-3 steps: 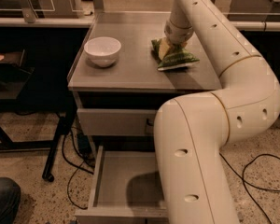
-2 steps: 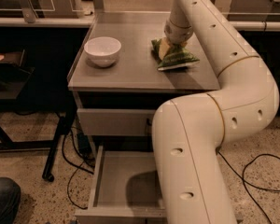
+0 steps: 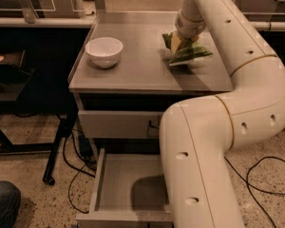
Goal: Place green jalapeno chip bag into middle drawer
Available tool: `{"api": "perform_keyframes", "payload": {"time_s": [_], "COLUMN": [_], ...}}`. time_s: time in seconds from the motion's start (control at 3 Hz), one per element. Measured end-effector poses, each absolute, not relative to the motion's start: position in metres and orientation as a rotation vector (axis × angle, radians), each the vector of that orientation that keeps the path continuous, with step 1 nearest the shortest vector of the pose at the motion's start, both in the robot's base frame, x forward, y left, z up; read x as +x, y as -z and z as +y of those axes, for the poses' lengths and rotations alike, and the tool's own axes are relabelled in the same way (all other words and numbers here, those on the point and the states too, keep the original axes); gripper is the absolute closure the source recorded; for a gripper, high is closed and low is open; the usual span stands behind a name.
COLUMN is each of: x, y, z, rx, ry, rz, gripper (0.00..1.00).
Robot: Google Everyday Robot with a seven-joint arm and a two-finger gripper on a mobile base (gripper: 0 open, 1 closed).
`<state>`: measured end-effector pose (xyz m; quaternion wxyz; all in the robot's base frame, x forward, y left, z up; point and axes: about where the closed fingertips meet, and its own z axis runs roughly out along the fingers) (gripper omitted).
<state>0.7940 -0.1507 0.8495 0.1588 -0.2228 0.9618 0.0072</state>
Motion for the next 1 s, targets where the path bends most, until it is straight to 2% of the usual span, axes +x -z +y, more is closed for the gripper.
{"api": "perform_keyframes", "payload": {"time_s": [0.33,1.0], "x": [0.769,0.747], "y": [-0.887,-0.901], "z": [-0.18,-0.188], "rx": [-0.599,-0.588], "ry": [-0.016,-0.032], "rz": [2.701,2.711], "gripper": [1.0,1.0]}}
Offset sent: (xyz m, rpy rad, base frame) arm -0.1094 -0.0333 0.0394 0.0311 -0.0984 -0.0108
